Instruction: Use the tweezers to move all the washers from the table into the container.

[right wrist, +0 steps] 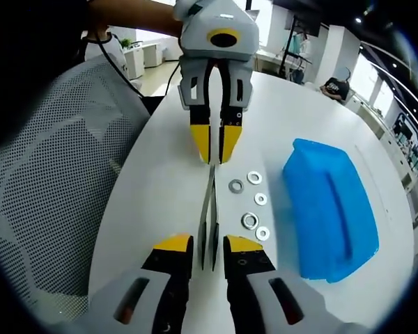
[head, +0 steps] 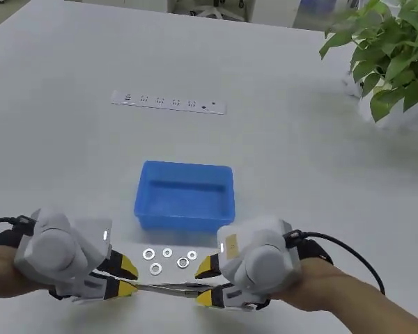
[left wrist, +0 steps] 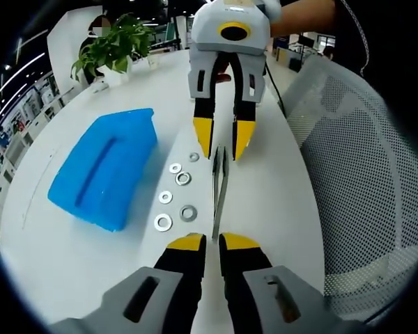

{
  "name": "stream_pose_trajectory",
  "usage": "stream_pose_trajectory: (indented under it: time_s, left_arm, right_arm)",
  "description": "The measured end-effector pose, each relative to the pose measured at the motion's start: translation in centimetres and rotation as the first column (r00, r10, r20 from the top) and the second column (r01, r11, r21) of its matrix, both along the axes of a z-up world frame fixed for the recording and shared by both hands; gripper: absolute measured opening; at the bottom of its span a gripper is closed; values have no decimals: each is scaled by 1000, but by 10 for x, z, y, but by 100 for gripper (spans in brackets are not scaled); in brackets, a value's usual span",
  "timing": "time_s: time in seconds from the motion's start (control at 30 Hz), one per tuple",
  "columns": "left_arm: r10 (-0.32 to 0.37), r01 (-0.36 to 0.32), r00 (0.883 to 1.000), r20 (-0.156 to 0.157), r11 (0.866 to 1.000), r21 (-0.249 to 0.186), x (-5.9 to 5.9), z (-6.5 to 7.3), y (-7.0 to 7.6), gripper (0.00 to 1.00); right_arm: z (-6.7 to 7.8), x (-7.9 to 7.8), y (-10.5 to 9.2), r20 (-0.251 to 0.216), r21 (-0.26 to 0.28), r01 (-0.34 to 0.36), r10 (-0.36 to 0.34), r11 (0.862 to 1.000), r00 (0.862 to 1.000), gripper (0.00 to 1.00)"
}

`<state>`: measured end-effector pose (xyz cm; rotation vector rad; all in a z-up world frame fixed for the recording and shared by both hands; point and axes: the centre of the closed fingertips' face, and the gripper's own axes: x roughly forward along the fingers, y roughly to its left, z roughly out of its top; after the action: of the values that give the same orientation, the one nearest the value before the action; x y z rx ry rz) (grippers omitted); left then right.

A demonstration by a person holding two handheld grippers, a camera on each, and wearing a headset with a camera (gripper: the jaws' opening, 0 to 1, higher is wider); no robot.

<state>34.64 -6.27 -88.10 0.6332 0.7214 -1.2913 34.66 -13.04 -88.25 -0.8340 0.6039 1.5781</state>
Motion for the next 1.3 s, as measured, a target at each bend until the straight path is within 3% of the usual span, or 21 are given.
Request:
stream_pose_trajectory:
  time_s: [0.43, 0.67, 0.9, 1.3]
  left_arm:
    - [-34, 34, 999, -10, 999, 10, -2, -6, -4, 6]
    - [-71, 71, 997, 4, 997, 8, -8, -5, -5, 6]
    - [-63, 63, 998, 12, 998, -6, -9, 6, -5, 6]
    - [-72, 71, 996, 53, 997, 12, -8, 32, -8, 6]
  right_arm:
    - [-7, -4, 3, 3, -12, -15, 15, 1000, 1000, 13]
    - [-7, -4, 2, 7, -12, -15, 15, 1000, 1000, 12]
    - [-8, -5, 2, 21, -24, -31, 31, 999, 999, 12]
    - [-2, -5, 5, 21, -3, -33, 33, 999, 999, 14]
